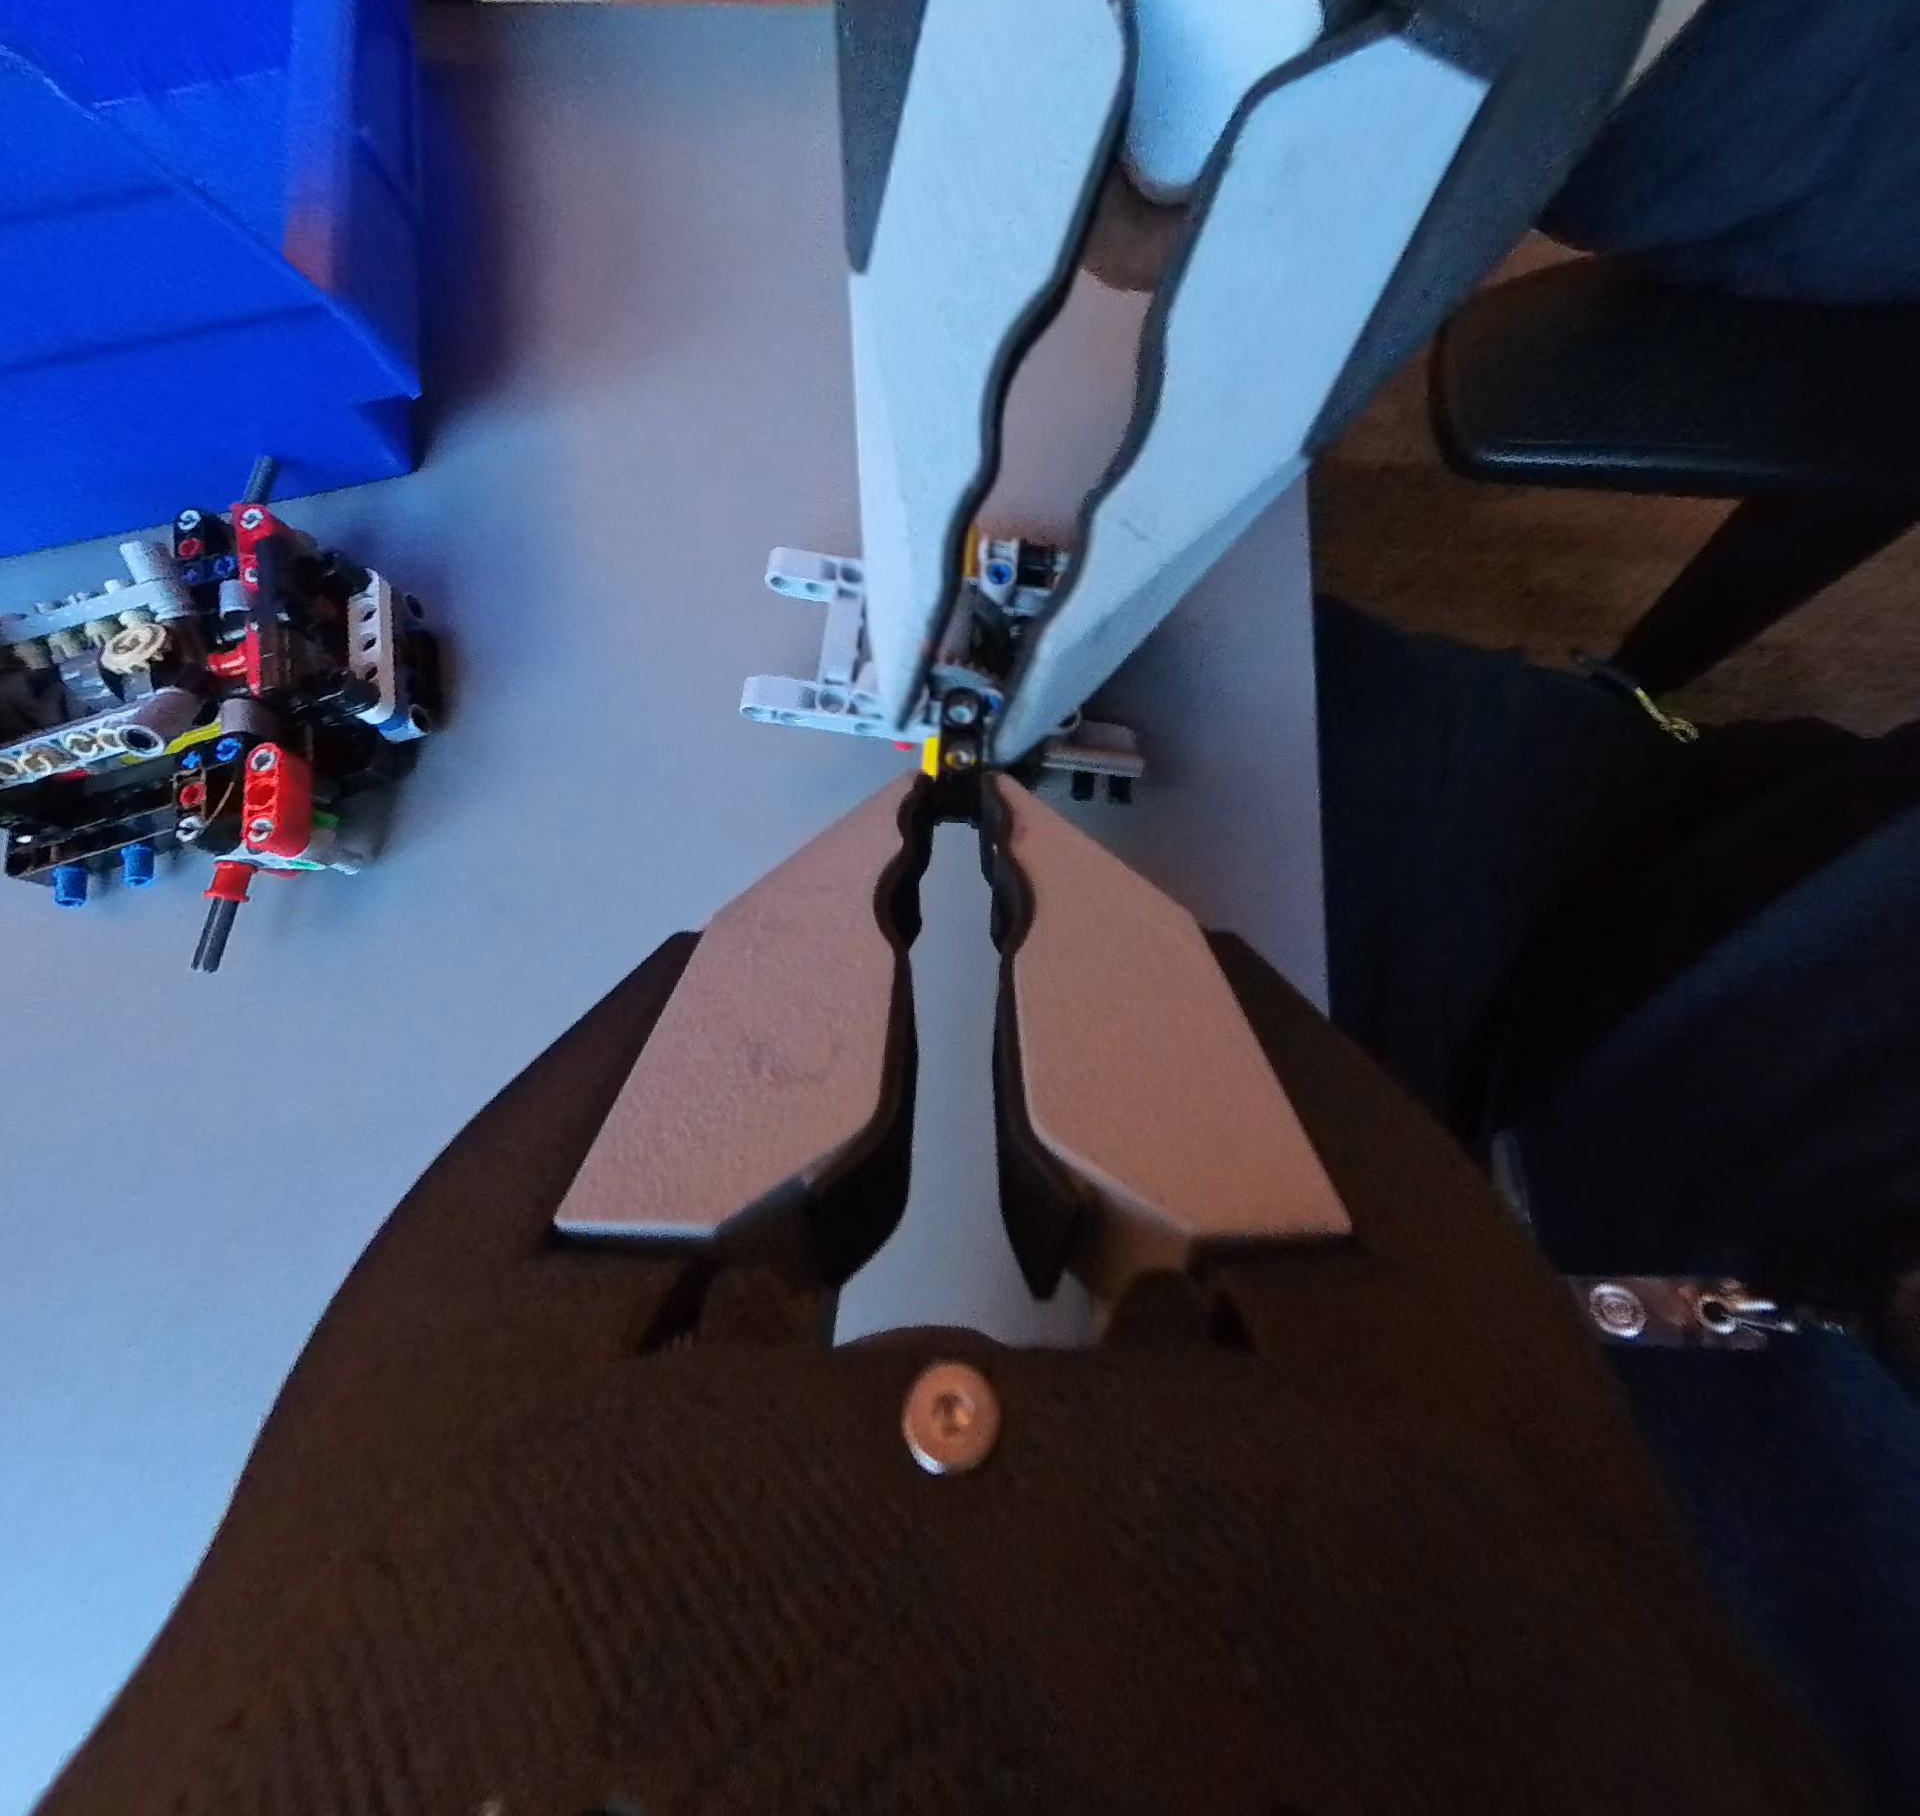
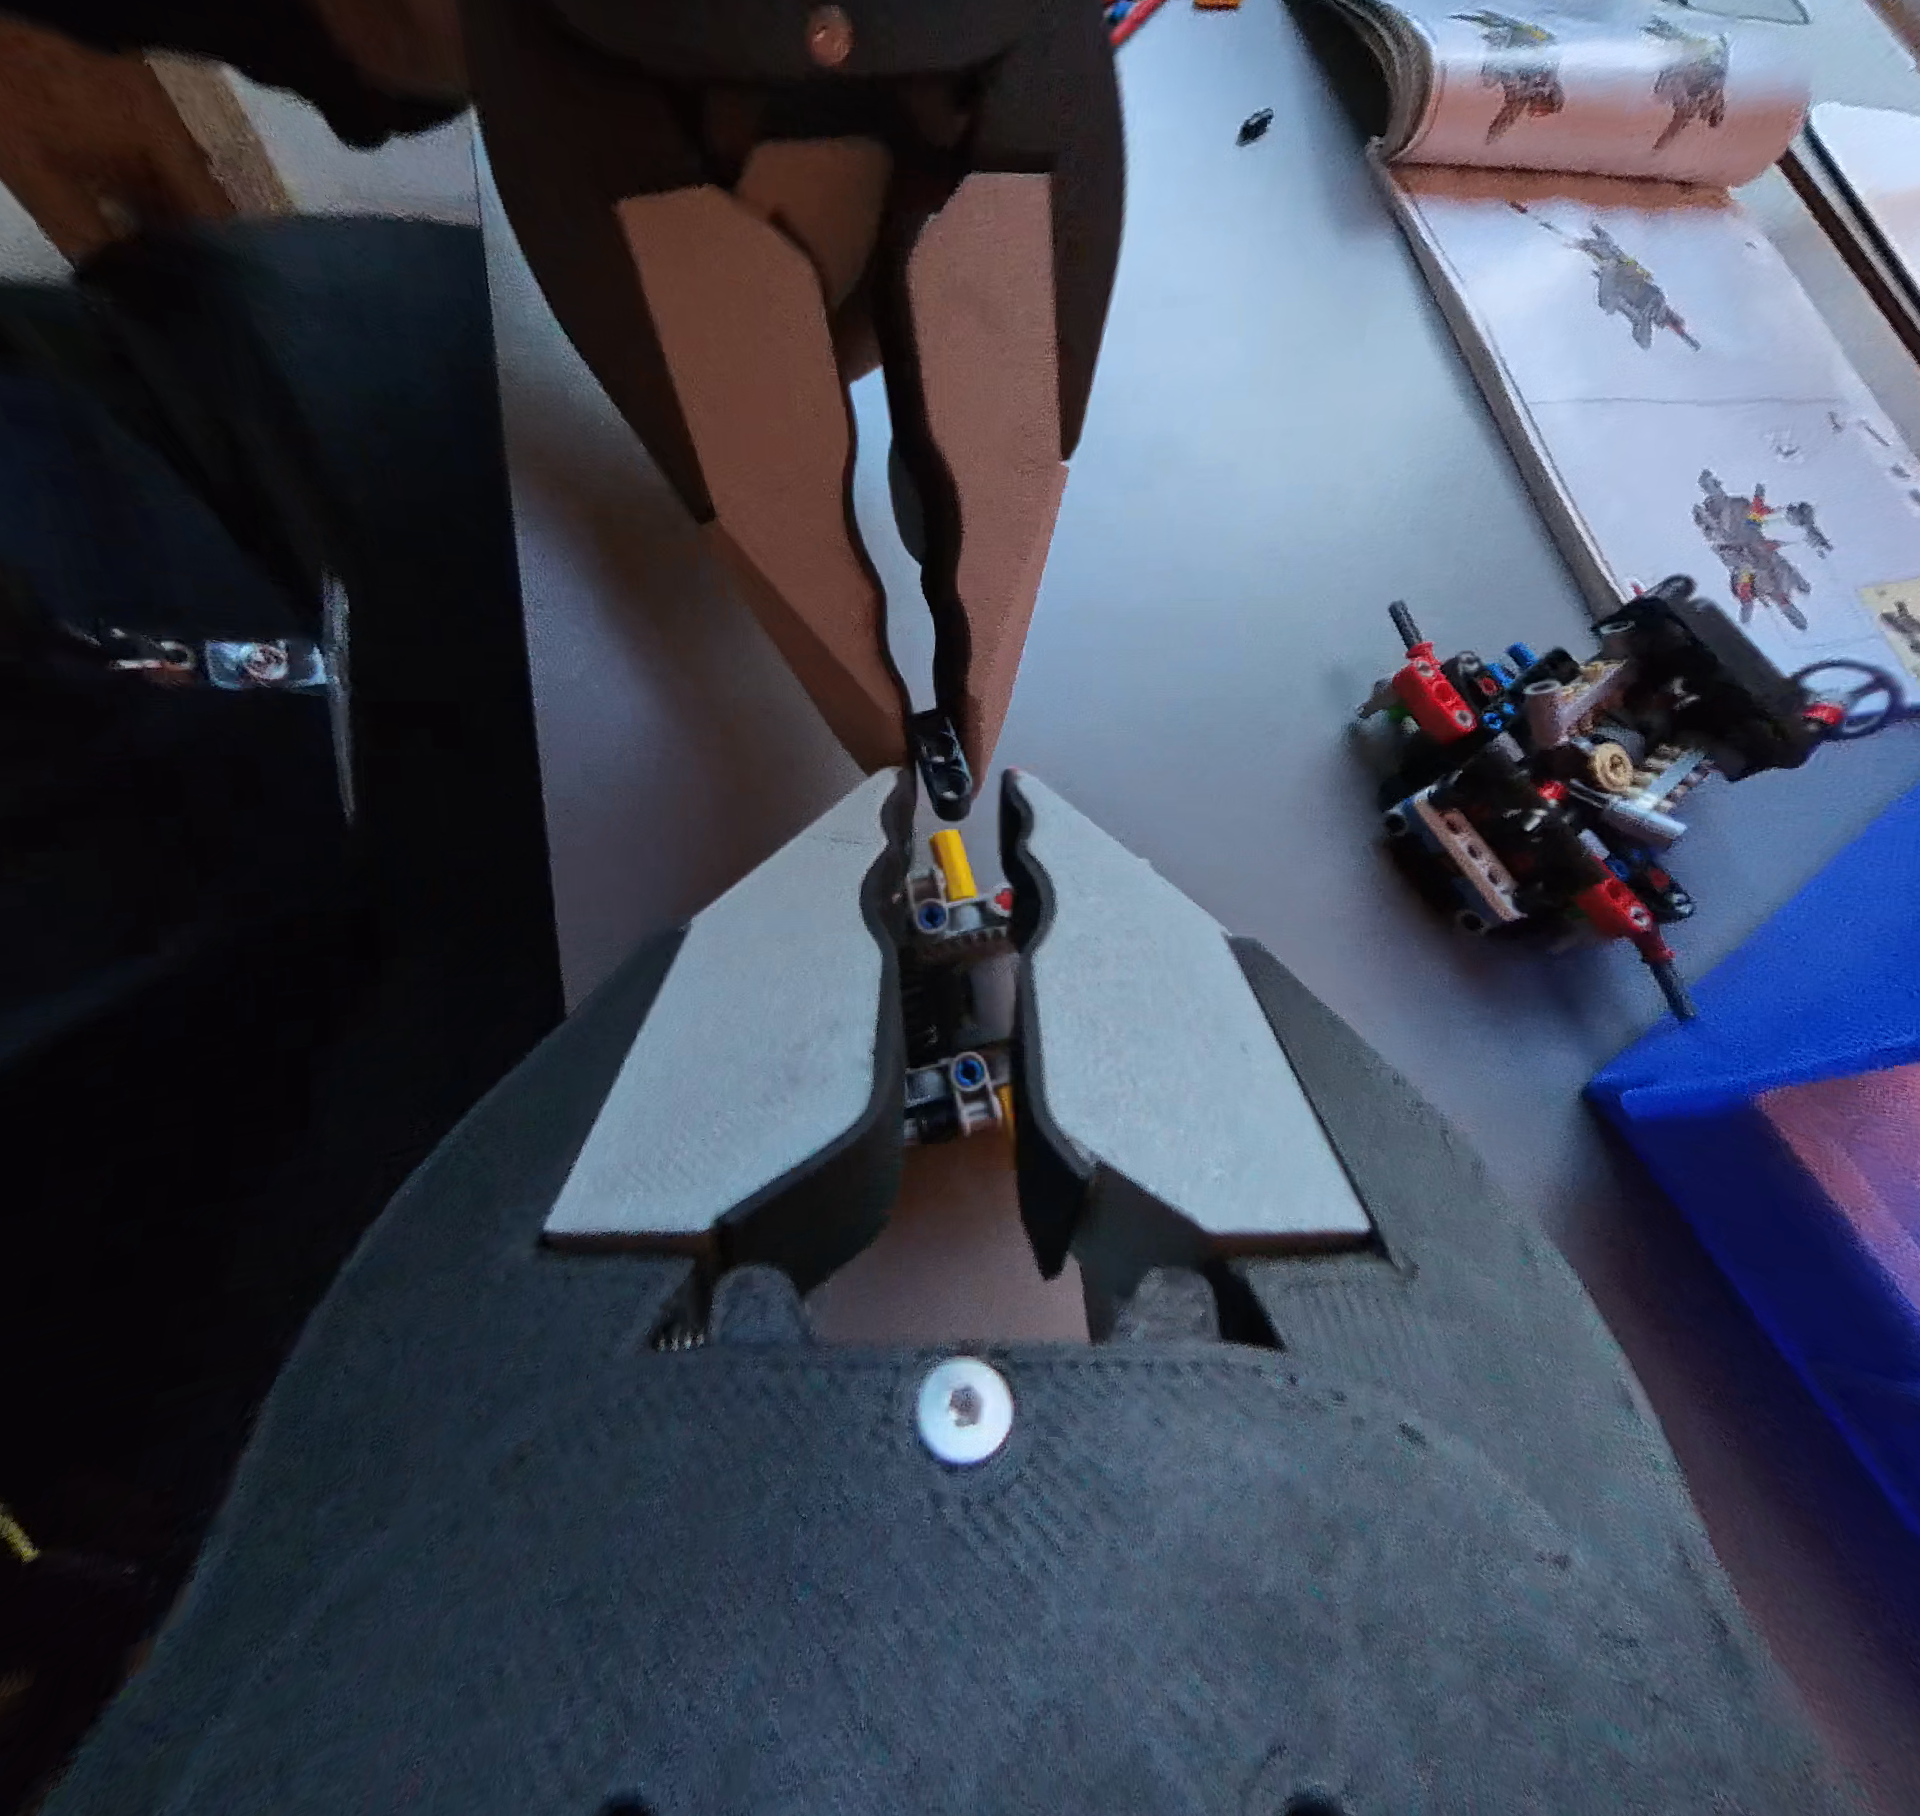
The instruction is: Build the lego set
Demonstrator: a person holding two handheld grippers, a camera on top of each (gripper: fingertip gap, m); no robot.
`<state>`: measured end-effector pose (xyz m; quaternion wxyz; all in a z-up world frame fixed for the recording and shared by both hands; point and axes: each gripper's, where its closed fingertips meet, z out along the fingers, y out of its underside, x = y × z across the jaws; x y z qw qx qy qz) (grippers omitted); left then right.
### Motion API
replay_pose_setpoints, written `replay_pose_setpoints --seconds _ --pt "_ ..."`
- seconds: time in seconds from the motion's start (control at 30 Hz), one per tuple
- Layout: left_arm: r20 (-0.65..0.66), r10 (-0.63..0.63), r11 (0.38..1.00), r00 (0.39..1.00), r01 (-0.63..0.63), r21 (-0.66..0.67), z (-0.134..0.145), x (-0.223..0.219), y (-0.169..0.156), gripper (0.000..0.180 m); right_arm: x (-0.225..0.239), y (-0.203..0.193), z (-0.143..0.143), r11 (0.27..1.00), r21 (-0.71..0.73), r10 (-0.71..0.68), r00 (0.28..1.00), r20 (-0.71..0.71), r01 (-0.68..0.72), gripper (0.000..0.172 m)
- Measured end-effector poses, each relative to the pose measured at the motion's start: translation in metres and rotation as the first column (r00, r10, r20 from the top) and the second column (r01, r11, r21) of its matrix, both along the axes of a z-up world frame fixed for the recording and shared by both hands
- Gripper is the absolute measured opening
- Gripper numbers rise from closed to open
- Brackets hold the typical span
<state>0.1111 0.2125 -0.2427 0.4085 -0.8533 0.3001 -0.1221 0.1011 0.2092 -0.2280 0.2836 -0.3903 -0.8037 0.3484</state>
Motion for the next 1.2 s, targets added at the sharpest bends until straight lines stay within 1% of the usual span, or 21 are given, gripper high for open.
replay_pose_setpoints --seconds 0.03,0.13,0.2,0.23,0.3,0.37,0.43,0.53,0.63,0.73,0.8,0.9,0.97,1.1,1.2 --pt "-0.012 0.001 1.0 1.0 -0.001 -0.004 -0.001 0.0 0.0 0.005 0.001 -0.001 -0.002 1.0 0.03 0.009 1.0 -0.005 -0.009 0.006" --pt "-0.033 -0.007 1.0 0.999 0.007 -0.01 -0.003 0.002 -0.001 0.006 0.003 -0.002 -0.005 0.996 0.091 0.022 1.0 -0.005 -0.021 0.006" --pt "-0.007 0.003 1.0 1.0 -0.003 -0.015 -0.001 0.004 0.0 0.006 0.006 -0.001 -0.004 0.995 0.101 0.021 1.0 -0.008 -0.02 0.005" --pt "-0.003 0.01 0.999 1.0 -0.01 -0.036 -0.003 0.004 -0.001 0.009 0.009 0.004 -0.003 0.994 0.105 0.009 1.0 -0.008 -0.008 0.006" --pt "-0.03 0.021 0.998 0.999 -0.023 -0.061 -0.006 -0.001 -0.003 0.02 0.015 0.025 0.001 0.992 0.11 -0.057 0.998 -0.023 0.059 0.005" --pt "-0.043 0.021 0.998 0.999 -0.023 -0.053 -0.005 -0.001 -0.004 0.024 0.024 0.045 0.004 0.992 0.042 -0.119 0.992 -0.029 0.12 0.005" --pt "-0.018 0.003 0.999 1.0 -0.004 -0.05 0.001 0.008 -0.006 0.026 0.033 0.06 0.005 0.986 -0.031 -0.163 0.986 -0.029 0.163 0.005" --pt "-0.034 -0.02 0.999 0.999 0.019 -0.039 0.006 0.021 -0.005 0.029 0.042 0.067 0.0 0.982 -0.086 -0.171 0.985 -0.036 0.167 0.005" --pt "-0.083 -0.042 0.999 0.996 0.04 -0.03 0.004 0.031 -0.002 0.03 0.046 0.069 -0.01 0.984 -0.087 -0.156 0.988 -0.011 0.154 0.005" --pt "-0.147 -0.062 0.998 0.987 0.058 -0.029 -0.005 0.037 0.001 0.031 0.048 0.065 -0.017 0.989 -0.074 -0.128 0.992 0.009 0.129 0.005" --pt "-0.187 -0.056 0.998 0.981 0.053 -0.023 -0.011 0.035 0.003 0.028 0.048 0.063 -0.02 0.991 -0.064 -0.118 0.993 0.017 0.119 0.005" --pt "-0.208 -0.05 0.999 0.977 0.045 -0.03 -0.016 0.031 0.003 0.018 0.046 0.057 -0.022 0.992 -0.075 -0.102 0.995 0.019 0.104 0.005" --pt "-0.227 -0.043 0.999 0.973 0.037 -0.034 -0.019 0.025 0.002 0.016 0.045 0.054 -0.025 0.993 -0.066 -0.092 0.995 0.025 0.094 0.005" --pt "-0.197 -0.023 0.999 0.98 0.014 -0.048 -0.015 0.021 0.0 0.021 0.044 0.053 -0.03 0.995 -0.043 -0.09 0.995 0.037 0.092 0.005" --pt "-0.213 -0.025 1.0 0.977 0.021 -0.02 -0.005 0.024 0.001 0.026 0.041 0.051 -0.028 0.994 -0.061 -0.091 0.995 0.028 0.093 0.005"
